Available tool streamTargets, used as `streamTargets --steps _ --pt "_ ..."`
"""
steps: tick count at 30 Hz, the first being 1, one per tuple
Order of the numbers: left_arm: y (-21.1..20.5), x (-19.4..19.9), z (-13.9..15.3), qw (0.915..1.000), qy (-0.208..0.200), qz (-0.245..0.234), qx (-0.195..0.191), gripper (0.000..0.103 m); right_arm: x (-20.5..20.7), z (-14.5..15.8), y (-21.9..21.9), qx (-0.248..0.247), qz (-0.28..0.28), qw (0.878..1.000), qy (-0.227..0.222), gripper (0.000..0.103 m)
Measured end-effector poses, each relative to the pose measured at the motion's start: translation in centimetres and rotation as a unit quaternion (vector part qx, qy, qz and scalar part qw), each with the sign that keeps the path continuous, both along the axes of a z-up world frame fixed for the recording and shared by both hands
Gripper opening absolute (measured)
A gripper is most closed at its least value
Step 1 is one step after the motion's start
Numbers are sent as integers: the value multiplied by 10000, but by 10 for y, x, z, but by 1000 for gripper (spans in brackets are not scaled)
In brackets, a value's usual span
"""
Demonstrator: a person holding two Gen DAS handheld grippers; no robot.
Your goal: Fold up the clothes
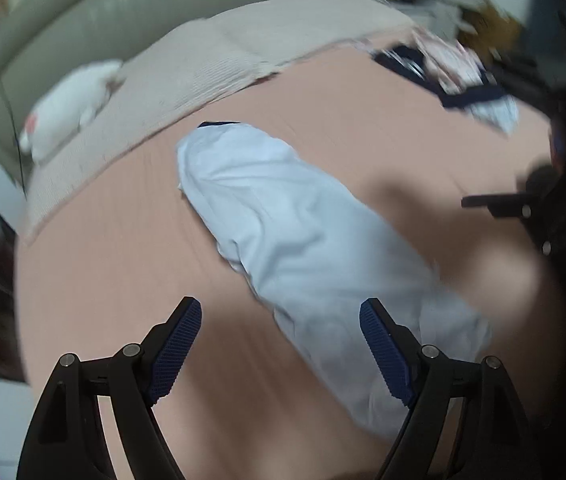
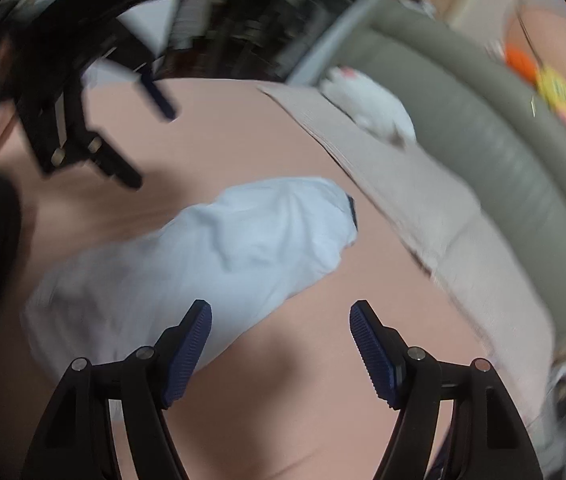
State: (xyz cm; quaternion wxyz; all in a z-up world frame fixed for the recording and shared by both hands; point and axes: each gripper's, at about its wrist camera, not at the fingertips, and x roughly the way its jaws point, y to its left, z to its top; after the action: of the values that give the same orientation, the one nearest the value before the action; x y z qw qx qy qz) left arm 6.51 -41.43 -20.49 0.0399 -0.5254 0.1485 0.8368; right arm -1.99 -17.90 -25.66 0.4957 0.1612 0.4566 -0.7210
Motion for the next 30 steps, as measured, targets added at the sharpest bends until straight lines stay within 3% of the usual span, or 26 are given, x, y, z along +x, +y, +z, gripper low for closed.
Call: streamTargets --steps 3,5,8,10,11,12,16,20,23,25,30 --pt "30 31 -9 9976 -164 -444 -505 81 46 -29 24 310 751 9934 815 78" --pt "45 38 -15 9962 -242 -471 -699 81 65 -48 33 539 1008 9882 1016 78" --pt "59 45 -26 9980 -210 -331 -489 82 86 -67 43 752 1210 9857 900 78" --pt "62 54 -33 9992 -146 -223 -286 88 97 -76 46 852 1344 9825 970 78" --pt "64 59 -37 9995 -124 -201 -221 99 102 -81 47 897 1411 9806 1020 79" --pt "65 64 -42 9997 -102 -184 -159 103 108 -85 47 942 1478 9787 1069 81" --pt "75 79 -62 9990 -256 -356 -54 103 119 -110 45 1216 1589 9644 1727 87" --pt "90 86 -84 9957 -542 -747 -83 103 127 -130 43 1431 1780 9563 1825 87" --pt "102 95 -98 9912 -705 -1105 -187 103 131 -147 39 1471 1972 9449 2161 89" --pt "111 104 -107 9862 -777 -1413 -375 103 131 -150 39 1241 2035 9388 2485 103" --pt "124 119 -130 9741 -854 -1834 -1004 103 123 -149 37 975 1970 9412 2566 103"
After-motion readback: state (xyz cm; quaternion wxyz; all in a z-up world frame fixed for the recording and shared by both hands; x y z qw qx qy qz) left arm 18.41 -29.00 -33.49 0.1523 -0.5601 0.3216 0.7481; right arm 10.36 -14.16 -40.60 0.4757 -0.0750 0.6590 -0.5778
